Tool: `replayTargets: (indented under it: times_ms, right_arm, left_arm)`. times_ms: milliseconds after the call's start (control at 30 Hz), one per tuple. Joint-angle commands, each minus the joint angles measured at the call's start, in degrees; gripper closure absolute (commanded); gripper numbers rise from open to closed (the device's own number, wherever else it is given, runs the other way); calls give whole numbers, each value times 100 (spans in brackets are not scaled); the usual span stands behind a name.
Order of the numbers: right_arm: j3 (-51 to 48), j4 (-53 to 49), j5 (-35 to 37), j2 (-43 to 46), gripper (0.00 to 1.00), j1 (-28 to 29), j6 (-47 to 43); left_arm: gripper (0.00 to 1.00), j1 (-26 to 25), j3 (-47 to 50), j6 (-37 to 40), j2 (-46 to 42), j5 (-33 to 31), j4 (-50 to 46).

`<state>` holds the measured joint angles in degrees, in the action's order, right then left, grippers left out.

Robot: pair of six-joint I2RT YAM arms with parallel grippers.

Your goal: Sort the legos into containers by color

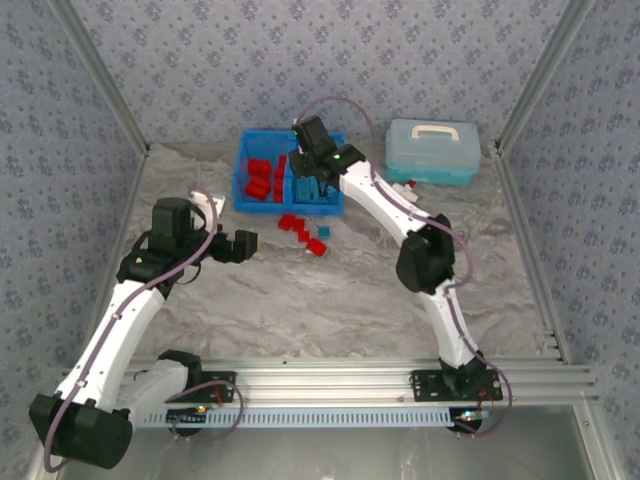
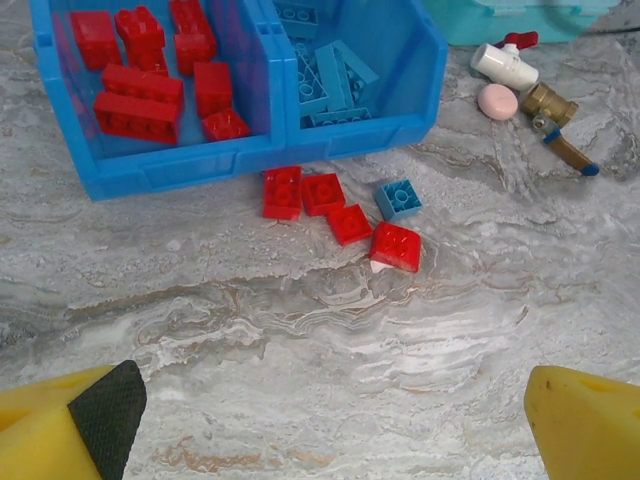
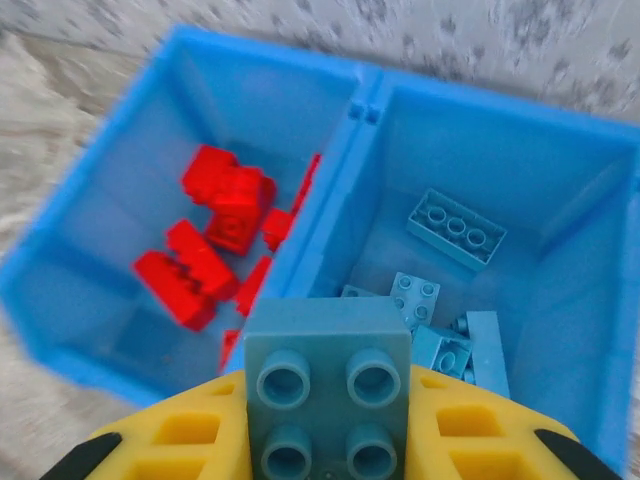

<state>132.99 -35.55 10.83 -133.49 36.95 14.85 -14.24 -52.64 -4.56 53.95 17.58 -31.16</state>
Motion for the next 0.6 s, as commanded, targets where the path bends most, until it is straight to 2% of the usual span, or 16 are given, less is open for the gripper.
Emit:
replayTargets:
  times_ms: [0,133,233,333,433,500,567]
  right_arm:
    - [877,-693,95,-681,71,-93,193]
    - [1195,-489,-87,-1075,65,-233,323]
    - [1580,-712,-288,-1111,51,-294,474]
    - [1631,-839,-303,-770,40,-251,300]
    - [1484,-1231,-336,-299,39,-242,227]
    - [1005,-1411,-376,307,39,-209,340]
    - [-371,-959,-316,1282,38,-103,484]
  left_arm:
    - [1,44,55,-30,-119,85,155]
    - [1,44,63,-46,-76,178,168]
    - [1,44,48,-60,-37,217,168]
    - [1,44,51,-62,-34,211,163]
    - [1,44,39,-59,-26,215,189]
    - [1,44,24,-55,5,251,163]
    - [1,44,22,-60,-7,319,154]
